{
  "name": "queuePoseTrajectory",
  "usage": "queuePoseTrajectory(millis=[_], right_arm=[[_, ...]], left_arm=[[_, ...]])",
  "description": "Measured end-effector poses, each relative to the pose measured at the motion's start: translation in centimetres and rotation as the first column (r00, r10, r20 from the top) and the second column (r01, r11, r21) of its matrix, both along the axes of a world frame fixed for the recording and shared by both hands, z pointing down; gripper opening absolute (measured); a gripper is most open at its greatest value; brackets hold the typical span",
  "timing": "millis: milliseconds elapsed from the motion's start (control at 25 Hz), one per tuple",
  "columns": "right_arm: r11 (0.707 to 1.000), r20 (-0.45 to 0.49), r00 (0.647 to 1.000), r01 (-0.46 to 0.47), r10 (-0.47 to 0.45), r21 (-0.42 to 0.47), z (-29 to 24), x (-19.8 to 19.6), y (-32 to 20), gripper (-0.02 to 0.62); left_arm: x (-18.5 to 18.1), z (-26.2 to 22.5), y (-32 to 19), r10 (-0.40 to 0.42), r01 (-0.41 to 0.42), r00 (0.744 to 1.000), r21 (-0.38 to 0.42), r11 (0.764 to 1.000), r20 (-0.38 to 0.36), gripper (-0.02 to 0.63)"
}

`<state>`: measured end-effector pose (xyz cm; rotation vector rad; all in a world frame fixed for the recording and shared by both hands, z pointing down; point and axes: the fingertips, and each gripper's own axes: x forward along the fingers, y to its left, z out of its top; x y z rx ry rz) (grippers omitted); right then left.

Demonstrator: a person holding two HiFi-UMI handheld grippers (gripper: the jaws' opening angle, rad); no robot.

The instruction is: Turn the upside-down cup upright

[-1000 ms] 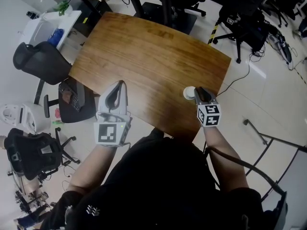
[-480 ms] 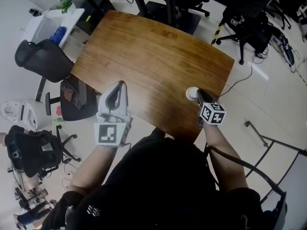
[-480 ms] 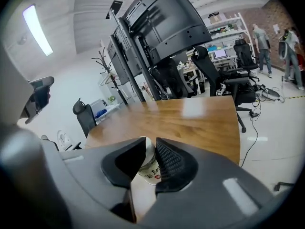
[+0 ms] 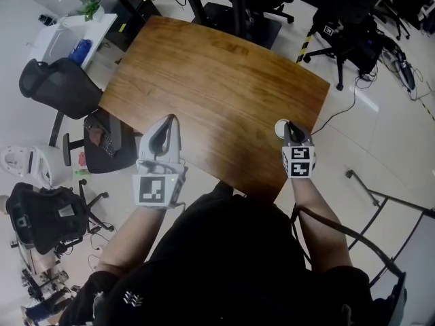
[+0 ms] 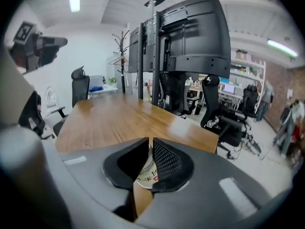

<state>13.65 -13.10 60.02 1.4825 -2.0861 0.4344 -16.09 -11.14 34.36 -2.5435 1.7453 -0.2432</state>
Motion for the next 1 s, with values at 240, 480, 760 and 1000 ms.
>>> queuePoseTrajectory(millis=[240, 480, 760, 1000], right_arm=[[0.994, -0.185, 0.977, 0.108, -0.106, 0.000, 0.5, -1.8, 0.7, 0.029], [0.979, -0.063, 0.978, 0.200, -0.199, 0.022, 0.6, -6.2, 1.9, 0.035], [0.972, 0.016, 0.972, 0.233, -0.233, 0.015, 2.1, -8.6, 2.5, 0.035], [0.979, 0.059, 0.979, 0.199, -0.197, -0.035, 4.7, -8.9, 2.1, 0.003]], left_arm=[[-0.2, -0.1, 0.0, 0.000, 0.000, 1.000, -0.001, 1.000, 0.002, 0.000], [-0.4, -0.1, 0.2, -0.006, 0.006, 1.000, -0.006, 1.000, 0.012, 0.000], [-1.2, 0.2, 0.4, -0.021, 0.021, 0.999, -0.021, 1.000, 0.027, 0.000], [-1.1, 0.0, 0.4, -0.012, 0.013, 0.999, -0.023, 1.000, 0.044, 0.000]])
